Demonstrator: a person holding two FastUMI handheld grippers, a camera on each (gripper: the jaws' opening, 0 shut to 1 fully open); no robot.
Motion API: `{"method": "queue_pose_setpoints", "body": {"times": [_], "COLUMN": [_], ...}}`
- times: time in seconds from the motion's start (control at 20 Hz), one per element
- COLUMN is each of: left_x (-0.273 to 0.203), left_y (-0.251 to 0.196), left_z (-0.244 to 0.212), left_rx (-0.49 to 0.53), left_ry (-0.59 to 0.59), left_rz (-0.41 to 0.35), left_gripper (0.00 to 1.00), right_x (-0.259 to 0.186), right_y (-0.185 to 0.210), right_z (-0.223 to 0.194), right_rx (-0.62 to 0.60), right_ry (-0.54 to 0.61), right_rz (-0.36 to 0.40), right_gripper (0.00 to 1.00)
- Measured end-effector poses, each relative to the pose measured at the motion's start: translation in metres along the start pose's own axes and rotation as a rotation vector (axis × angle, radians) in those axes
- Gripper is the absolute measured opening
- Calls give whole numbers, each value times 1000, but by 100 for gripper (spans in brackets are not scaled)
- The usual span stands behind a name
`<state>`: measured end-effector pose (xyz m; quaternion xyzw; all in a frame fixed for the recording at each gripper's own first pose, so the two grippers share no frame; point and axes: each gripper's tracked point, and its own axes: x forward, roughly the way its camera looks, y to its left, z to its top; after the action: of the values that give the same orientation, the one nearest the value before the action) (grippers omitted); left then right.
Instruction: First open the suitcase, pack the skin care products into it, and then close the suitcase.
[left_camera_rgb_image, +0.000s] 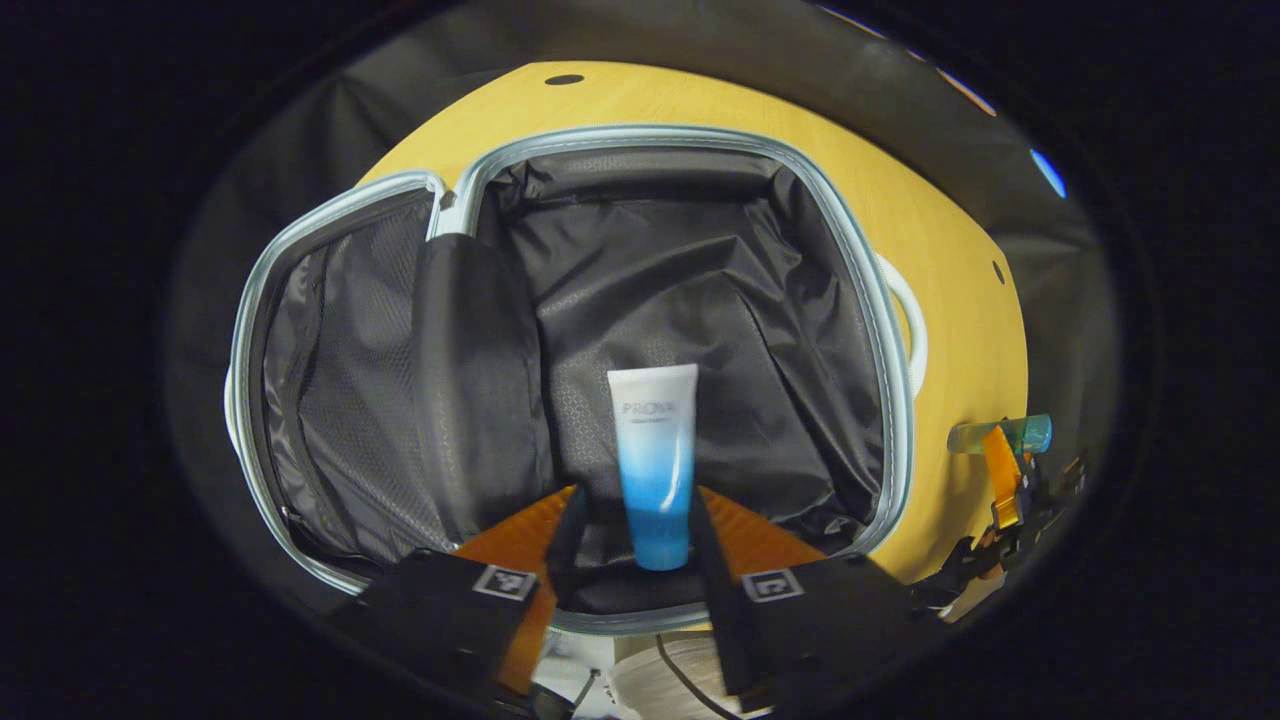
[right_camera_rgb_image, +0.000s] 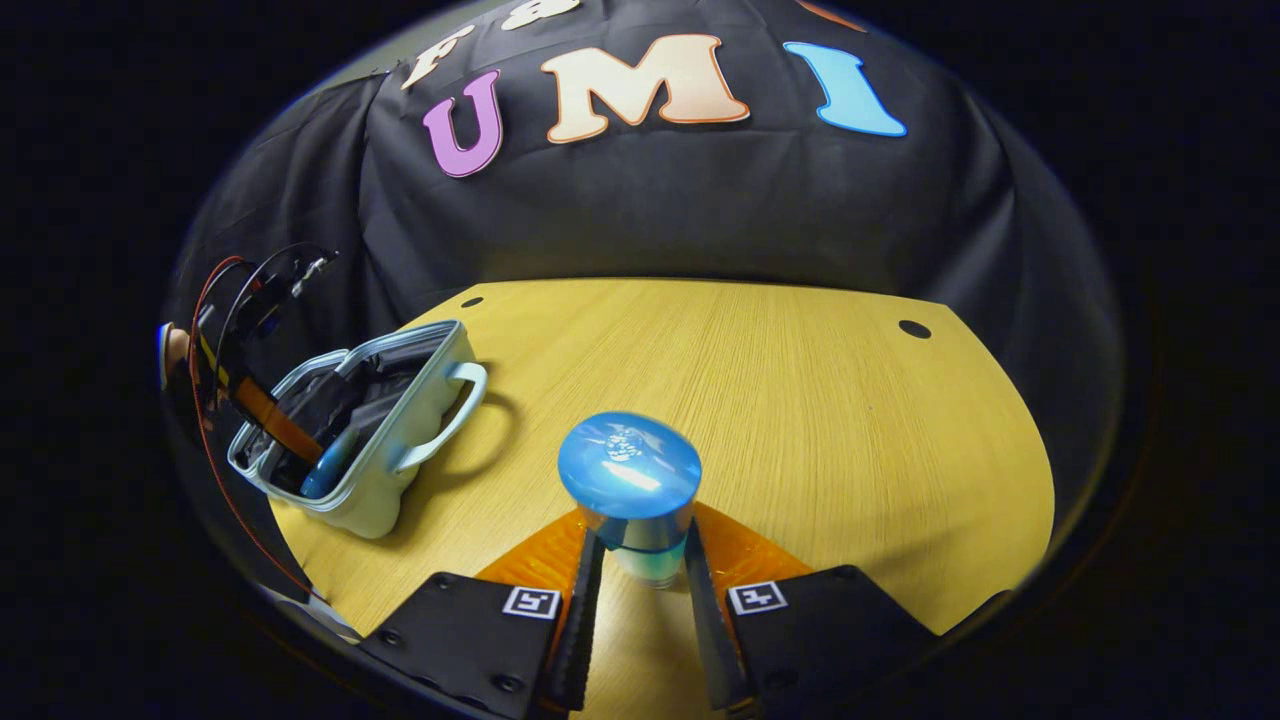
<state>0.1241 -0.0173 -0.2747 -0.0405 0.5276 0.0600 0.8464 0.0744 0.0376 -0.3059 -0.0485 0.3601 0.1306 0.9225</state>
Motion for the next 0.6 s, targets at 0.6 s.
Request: {"method": "queue_pose_setpoints", "body": {"times": [0.6], "left_x": [-47], "left_y": [18], "left_z": [-6], "left_rx": [-5], "left_ry": [-117], "left_rz": [-26], "left_gripper": [96], "right_x": [-27], "right_y": [42], "right_z": [12], "right_rx": [46], "right_ry": [84], "right_rz": [39], "right_gripper": [41]}}
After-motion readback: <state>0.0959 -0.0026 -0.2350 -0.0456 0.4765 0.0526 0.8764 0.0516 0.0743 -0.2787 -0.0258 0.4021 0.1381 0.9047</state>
